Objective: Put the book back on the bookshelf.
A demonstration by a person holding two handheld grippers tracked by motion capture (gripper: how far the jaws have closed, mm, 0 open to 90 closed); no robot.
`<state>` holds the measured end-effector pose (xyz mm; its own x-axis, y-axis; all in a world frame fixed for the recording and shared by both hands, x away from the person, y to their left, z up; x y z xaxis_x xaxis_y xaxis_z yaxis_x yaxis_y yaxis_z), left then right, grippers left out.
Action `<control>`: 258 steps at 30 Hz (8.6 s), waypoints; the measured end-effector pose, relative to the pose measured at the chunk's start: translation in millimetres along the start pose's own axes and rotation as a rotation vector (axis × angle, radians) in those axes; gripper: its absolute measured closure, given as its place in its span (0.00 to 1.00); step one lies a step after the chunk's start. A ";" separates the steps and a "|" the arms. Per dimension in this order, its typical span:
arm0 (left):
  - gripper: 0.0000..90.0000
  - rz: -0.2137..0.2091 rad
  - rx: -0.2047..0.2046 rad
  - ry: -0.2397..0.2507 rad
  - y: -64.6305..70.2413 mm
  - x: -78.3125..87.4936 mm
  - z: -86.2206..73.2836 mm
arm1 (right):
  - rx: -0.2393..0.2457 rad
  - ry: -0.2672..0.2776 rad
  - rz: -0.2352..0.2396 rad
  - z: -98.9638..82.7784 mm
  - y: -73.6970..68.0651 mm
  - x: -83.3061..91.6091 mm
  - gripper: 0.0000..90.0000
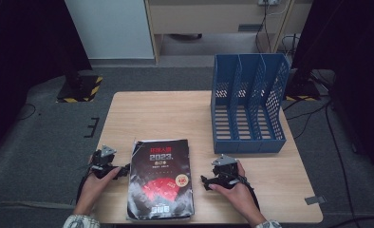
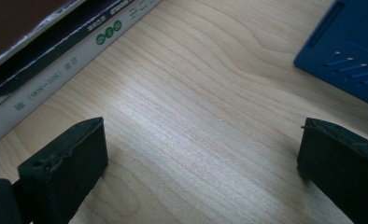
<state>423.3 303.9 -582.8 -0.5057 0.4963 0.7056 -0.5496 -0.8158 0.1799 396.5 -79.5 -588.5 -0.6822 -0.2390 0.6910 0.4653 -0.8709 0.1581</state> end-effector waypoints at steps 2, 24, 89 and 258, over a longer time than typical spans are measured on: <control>0.05 0.009 0.013 0.031 0.8 6.7 3.5 | 0.023 0.007 0.027 -0.2 -2.4 2.5 0.06; 0.39 -0.023 -0.042 0.154 71.1 49.6 19.7 | -0.009 0.133 0.241 67.8 -42.5 33.0 0.46; 0.58 -0.077 -0.015 0.050 81.0 24.3 9.7 | 0.024 0.005 0.503 96.7 -82.8 22.3 0.34; 0.38 0.078 -0.064 0.228 66.8 49.3 30.2 | -0.049 0.470 0.303 219.0 -8.0 100.2 0.97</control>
<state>381.8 265.0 -515.3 -0.6813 0.4924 0.5417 -0.5403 -0.8375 0.0818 448.0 -2.4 -366.1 -0.7052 -0.6378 0.3098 0.6605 -0.7497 -0.0399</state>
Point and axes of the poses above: each handheld gripper's, and its own axes: x roughly backward along the jaws, z roughly out of its top, y roughly to its right, the point moved 7 cm from there along -x, roughly forward along the jaws, and after that the axes turned 14 degrees about -z, right-handed, at the moved point
